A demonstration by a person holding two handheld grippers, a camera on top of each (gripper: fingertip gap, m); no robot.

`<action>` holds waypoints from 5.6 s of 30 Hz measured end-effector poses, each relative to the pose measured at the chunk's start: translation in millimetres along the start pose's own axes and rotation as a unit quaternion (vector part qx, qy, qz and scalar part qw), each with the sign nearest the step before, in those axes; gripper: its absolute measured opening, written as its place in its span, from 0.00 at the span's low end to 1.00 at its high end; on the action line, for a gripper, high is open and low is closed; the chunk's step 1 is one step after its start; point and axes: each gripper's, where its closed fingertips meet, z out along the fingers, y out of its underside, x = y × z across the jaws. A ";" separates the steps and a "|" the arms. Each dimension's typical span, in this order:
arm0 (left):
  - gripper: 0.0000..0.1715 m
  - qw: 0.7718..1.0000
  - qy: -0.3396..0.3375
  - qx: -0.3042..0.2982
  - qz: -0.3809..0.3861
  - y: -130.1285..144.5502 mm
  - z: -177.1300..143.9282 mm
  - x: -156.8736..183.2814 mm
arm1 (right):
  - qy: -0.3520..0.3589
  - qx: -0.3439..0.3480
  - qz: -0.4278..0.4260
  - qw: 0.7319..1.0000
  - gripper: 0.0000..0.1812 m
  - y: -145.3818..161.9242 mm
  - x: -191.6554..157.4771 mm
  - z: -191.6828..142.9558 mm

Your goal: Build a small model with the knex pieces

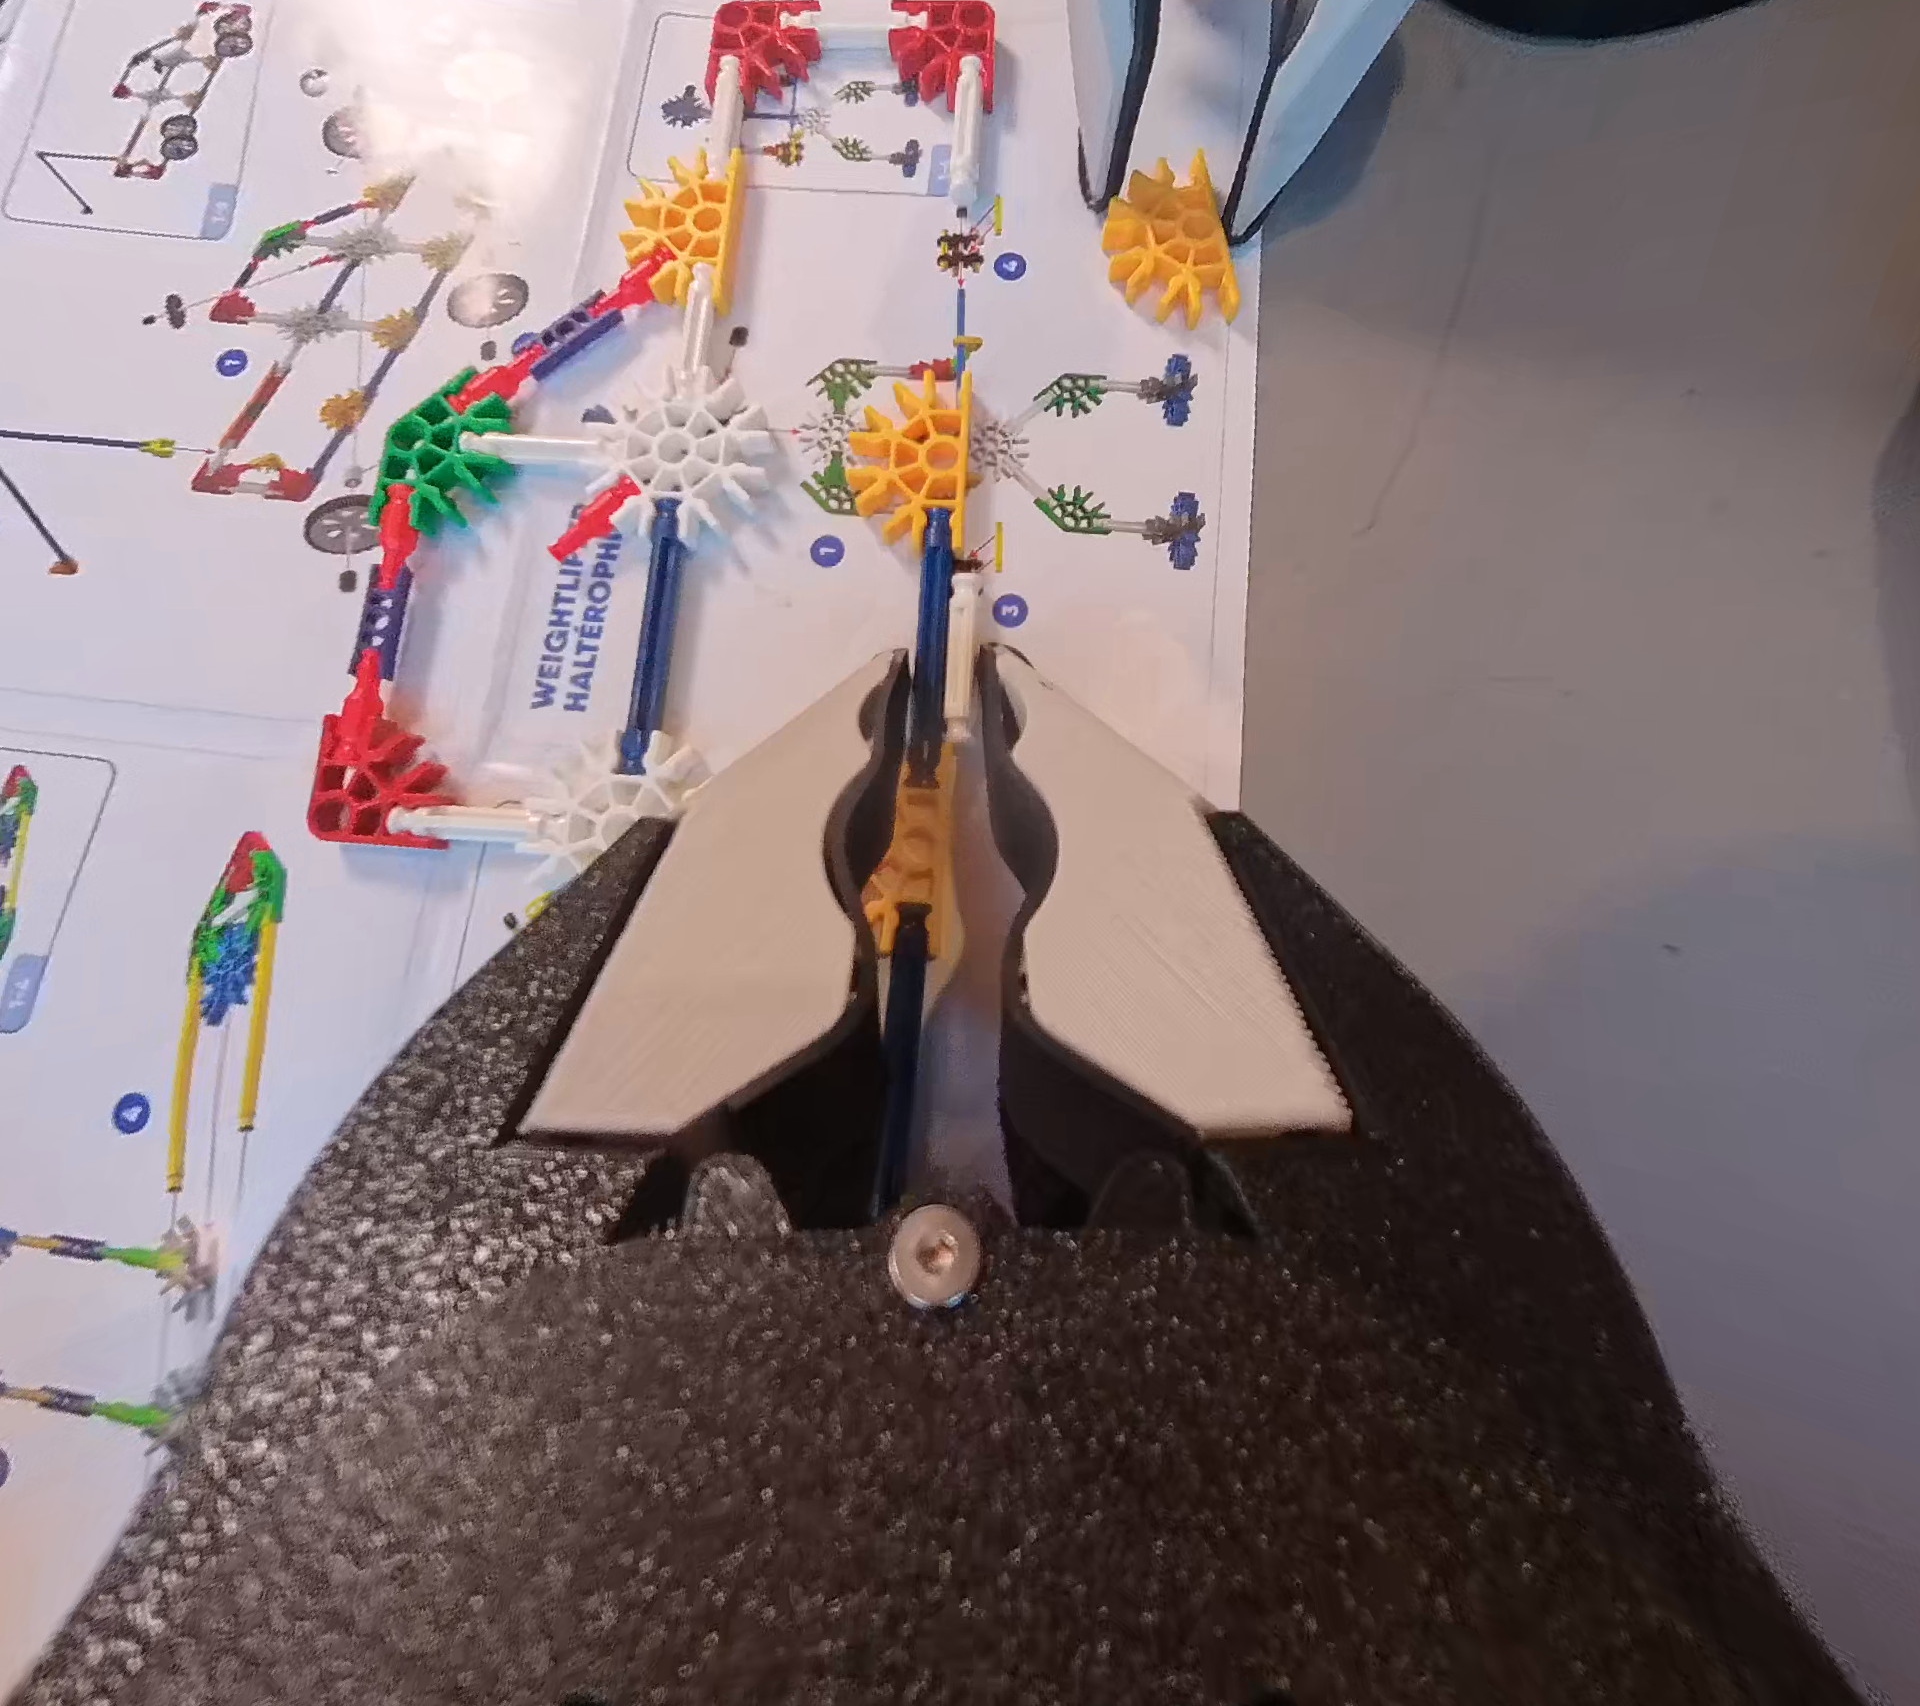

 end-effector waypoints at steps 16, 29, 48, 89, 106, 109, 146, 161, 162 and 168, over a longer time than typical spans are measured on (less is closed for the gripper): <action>0.03 0.997 0.012 -0.043 0.063 10.6 -10.6 12.5 | 0.032 0.032 0.047 0.998 0.13 7.8 8.4 -25.1; 0.02 0.998 0.018 0.038 0.054 -47.3 3.9 15.2 | 0.079 0.117 -0.115 0.983 0.13 -57.7 10.6 -14.3; 0.07 0.998 0.020 0.034 0.055 -43.6 13.6 -2.5 | 0.035 0.068 -0.120 0.990 0.02 -45.5 29.4 10.7; 0.02 0.998 0.031 -0.013 0.045 -8.5 8.5 -4.4 | -0.038 -0.076 -0.081 0.993 0.00 -56.3 25.7 28.2; 0.02 0.998 0.032 -0.001 0.049 -8.3 8.8 -3.7 | -0.057 0.049 -0.035 0.997 0.10 -53.0 19.4 -3.3; 0.02 0.998 0.029 -0.001 0.057 -8.5 9.0 -3.6 | -0.041 0.028 -0.034 0.998 0.11 -18.3 15.7 -17.2; 0.01 0.993 0.018 0.000 0.120 -11.2 -5.2 3.1 | 0.032 0.035 -0.055 0.997 0.10 -2.7 28.7 -5.0; 0.02 0.989 0.010 0.008 0.149 -13.5 -4.7 2.0 | 0.053 0.018 -0.042 0.998 0.06 -1.5 19.1 -7.7; 0.02 0.988 0.007 0.006 0.152 -13.0 -3.9 1.0 | 0.056 0.019 -0.039 0.997 0.06 -1.5 19.3 -7.0; 0.02 0.987 0.004 -0.007 0.162 -8.2 -0.8 -0.5 | 0.061 0.015 -0.031 0.998 0.06 -1.4 17.7 -4.3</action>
